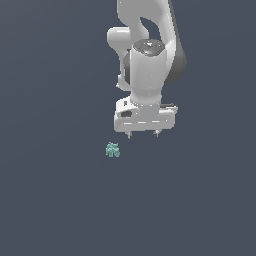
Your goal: Pick up the object and move it to a goal position.
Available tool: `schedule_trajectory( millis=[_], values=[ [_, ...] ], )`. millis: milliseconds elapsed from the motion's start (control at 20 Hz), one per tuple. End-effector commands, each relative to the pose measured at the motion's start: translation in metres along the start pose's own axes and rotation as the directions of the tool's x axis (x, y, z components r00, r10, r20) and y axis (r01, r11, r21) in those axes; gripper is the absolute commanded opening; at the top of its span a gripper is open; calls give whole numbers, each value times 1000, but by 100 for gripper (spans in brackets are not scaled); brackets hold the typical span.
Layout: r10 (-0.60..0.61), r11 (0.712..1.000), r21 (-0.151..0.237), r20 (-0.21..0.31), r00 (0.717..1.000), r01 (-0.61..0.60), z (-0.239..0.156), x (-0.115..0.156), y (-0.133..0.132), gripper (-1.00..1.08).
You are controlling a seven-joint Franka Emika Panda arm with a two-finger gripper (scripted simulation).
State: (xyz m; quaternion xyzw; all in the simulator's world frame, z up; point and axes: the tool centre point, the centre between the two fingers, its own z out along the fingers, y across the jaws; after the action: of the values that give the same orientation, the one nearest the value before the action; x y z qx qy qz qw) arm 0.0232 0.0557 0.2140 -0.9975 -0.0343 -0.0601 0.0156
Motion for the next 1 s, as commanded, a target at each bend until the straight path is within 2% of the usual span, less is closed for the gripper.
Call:
schedule_trajectory(
  millis=[0, 550, 750, 950],
  values=[
    [-8, 1000, -1, 2, 1000, 8, 1, -1, 1, 100],
    [-143, 990, -8, 17, 990, 143, 13, -5, 16, 100],
    [-227, 974, -10, 27, 973, 228, 20, -7, 25, 100],
    [-323, 946, -9, 39, 946, 323, 29, -11, 35, 100]
  ],
)
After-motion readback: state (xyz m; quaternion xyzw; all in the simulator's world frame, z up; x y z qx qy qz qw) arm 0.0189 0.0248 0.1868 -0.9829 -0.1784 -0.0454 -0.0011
